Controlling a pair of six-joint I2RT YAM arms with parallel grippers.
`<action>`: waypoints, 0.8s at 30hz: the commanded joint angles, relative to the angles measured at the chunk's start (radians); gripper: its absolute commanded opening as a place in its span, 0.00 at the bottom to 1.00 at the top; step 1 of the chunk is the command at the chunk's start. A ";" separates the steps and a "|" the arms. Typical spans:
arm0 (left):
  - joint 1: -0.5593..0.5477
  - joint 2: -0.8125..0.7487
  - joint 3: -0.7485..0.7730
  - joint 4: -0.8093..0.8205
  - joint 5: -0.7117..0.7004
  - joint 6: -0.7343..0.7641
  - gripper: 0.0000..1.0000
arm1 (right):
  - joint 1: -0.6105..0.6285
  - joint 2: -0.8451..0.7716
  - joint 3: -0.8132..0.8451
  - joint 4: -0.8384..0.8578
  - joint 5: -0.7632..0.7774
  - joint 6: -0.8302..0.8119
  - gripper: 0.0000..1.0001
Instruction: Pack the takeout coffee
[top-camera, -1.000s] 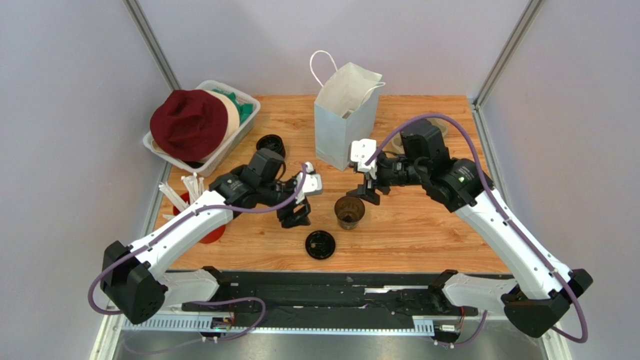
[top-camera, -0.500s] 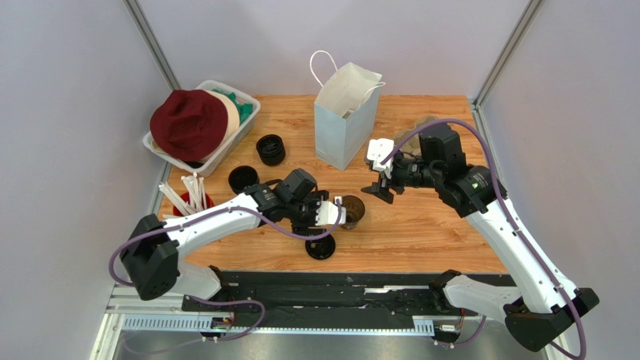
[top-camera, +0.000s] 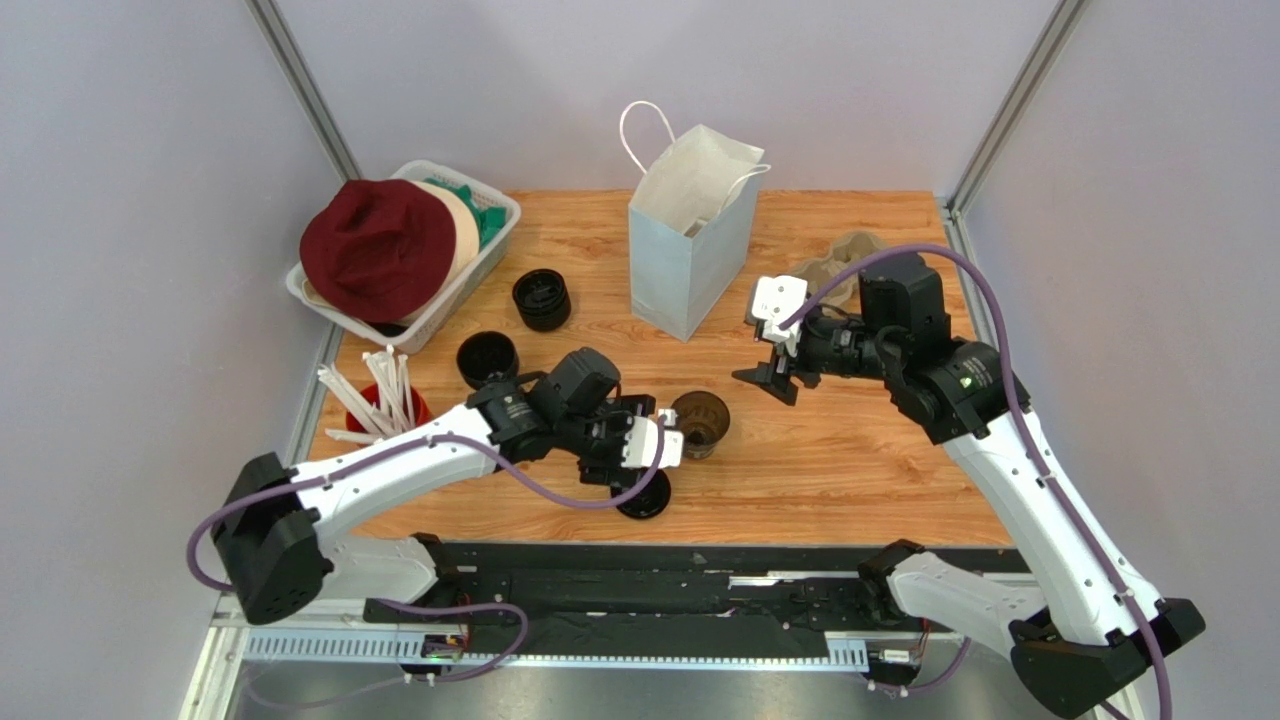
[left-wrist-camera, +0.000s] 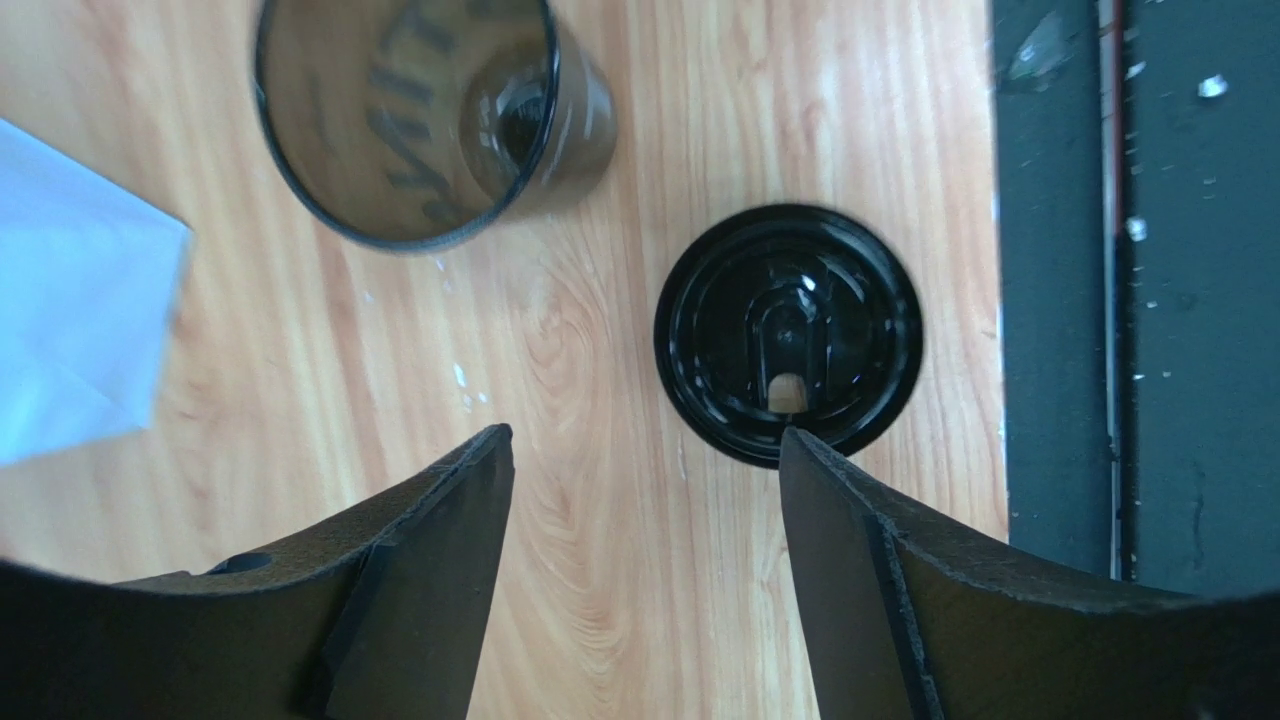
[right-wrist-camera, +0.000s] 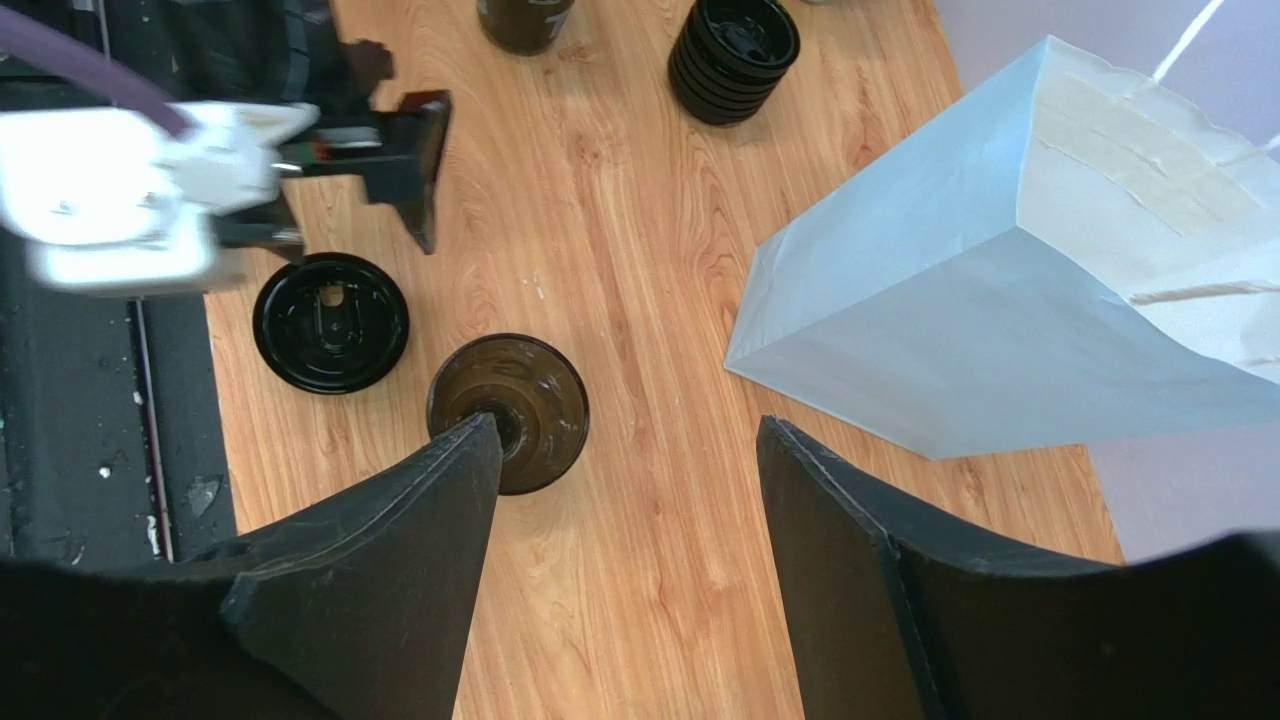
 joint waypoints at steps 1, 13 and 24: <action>-0.126 -0.038 -0.023 -0.043 -0.015 0.059 0.73 | -0.024 -0.017 -0.014 0.058 -0.022 0.017 0.68; -0.219 0.211 0.022 -0.001 -0.177 -0.109 0.61 | -0.054 -0.063 -0.052 0.092 -0.035 0.035 0.68; -0.249 0.277 0.031 -0.017 -0.179 -0.162 0.57 | -0.057 -0.073 -0.092 0.113 -0.026 0.022 0.68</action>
